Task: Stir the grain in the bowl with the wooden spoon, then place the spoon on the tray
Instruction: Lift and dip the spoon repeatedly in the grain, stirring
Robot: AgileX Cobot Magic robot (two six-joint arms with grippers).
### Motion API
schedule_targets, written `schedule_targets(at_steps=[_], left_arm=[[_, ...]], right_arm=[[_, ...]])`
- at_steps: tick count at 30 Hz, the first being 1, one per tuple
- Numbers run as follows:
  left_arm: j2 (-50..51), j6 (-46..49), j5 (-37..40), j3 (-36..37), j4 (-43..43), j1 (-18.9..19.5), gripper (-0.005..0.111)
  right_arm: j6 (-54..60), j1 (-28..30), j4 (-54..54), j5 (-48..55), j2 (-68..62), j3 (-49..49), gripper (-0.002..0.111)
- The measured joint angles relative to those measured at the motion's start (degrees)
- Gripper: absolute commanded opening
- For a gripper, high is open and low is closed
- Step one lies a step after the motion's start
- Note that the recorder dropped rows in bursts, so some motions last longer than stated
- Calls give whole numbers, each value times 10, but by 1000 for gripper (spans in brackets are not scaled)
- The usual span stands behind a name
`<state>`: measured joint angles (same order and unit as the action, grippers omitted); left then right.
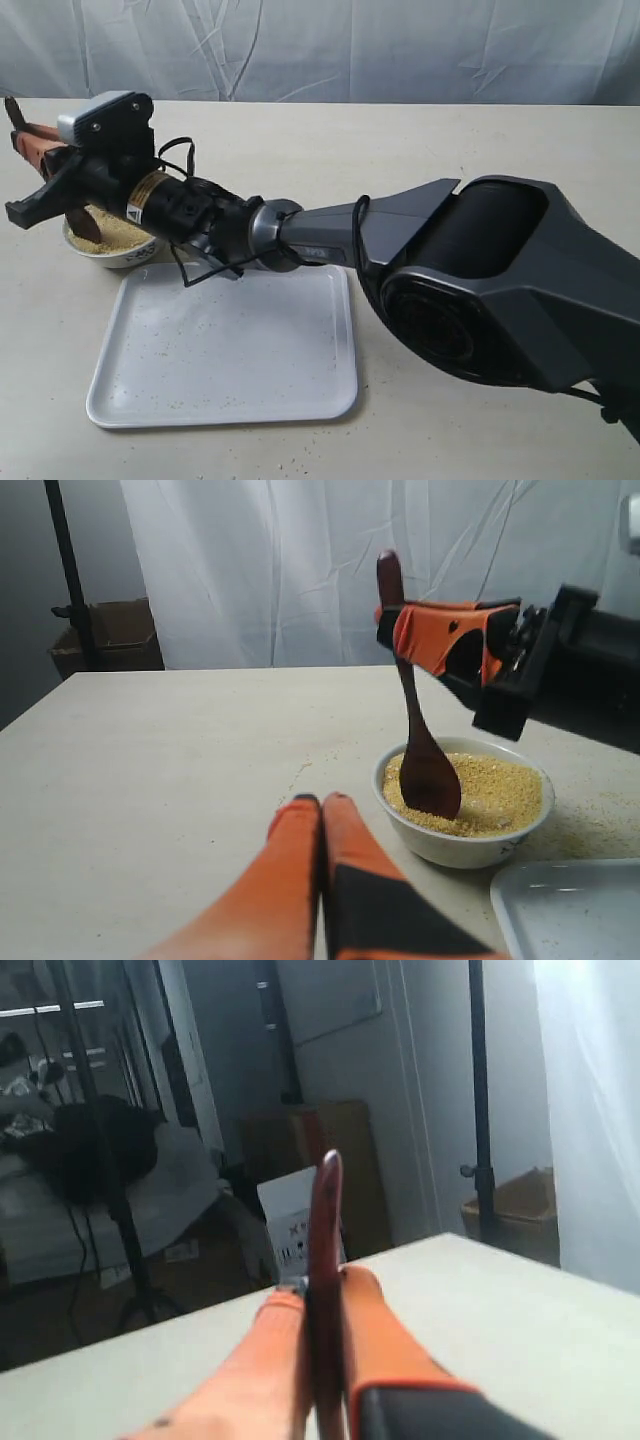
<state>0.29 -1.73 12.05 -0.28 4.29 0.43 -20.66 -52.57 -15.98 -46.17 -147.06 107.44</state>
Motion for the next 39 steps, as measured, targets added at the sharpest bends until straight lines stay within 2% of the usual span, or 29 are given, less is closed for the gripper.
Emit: schedule_targets(at_steps=[9, 19, 26, 39], left_arm=[[0, 0, 0, 0, 0, 0, 0], [0, 0, 0, 0, 0, 0, 0], [0, 0, 0, 0, 0, 0, 0], [0, 0, 0, 0, 0, 0, 0]], right_arm=[[42, 13, 86, 83, 0, 0, -1], [52, 28, 177, -45, 0, 0, -1], [95, 29, 201, 66, 0, 0, -1], [103, 3, 180, 101, 0, 4, -1]])
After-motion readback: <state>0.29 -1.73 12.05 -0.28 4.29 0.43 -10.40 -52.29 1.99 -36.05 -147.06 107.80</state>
